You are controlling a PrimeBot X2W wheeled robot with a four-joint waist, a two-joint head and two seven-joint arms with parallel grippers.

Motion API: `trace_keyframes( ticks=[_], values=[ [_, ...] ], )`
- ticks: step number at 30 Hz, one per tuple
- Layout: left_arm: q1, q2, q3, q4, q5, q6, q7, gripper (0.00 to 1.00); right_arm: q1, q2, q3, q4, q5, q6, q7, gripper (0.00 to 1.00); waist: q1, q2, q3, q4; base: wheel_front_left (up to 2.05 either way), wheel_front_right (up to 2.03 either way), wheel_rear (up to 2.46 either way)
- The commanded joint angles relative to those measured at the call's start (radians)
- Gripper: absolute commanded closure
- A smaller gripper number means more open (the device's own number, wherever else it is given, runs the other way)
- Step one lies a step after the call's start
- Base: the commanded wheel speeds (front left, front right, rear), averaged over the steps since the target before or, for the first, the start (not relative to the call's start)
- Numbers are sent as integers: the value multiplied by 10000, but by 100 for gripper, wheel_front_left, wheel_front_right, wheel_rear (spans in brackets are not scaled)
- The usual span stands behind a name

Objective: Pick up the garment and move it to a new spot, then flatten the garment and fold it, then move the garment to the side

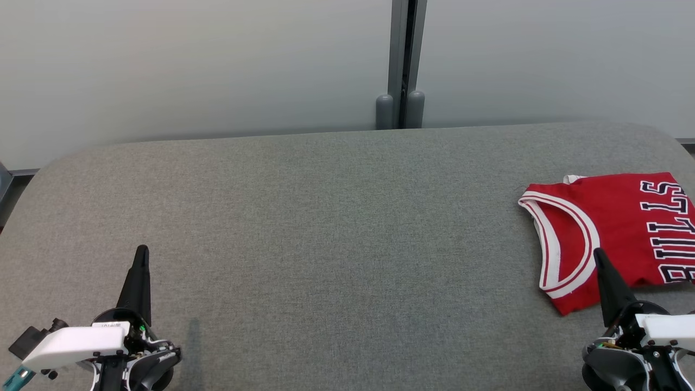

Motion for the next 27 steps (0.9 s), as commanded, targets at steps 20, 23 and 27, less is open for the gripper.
trace_keyframes(
  ticks=[20,23,27],
  values=[
    [-145,23,40,6,-10,-53,39,100,-88,-76,-5,-21,21,4,38,100,0,0,0,0,0,0,0],
    [-145,23,40,5,-10,-53,39,100,-88,-76,-6,-21,21,4,38,100,0,0,0,0,0,0,0],
    [-145,24,40,5,-11,-53,39,100,-88,-76,-6,-21,22,4,37,100,0,0,0,0,0,0,0]
  ],
)
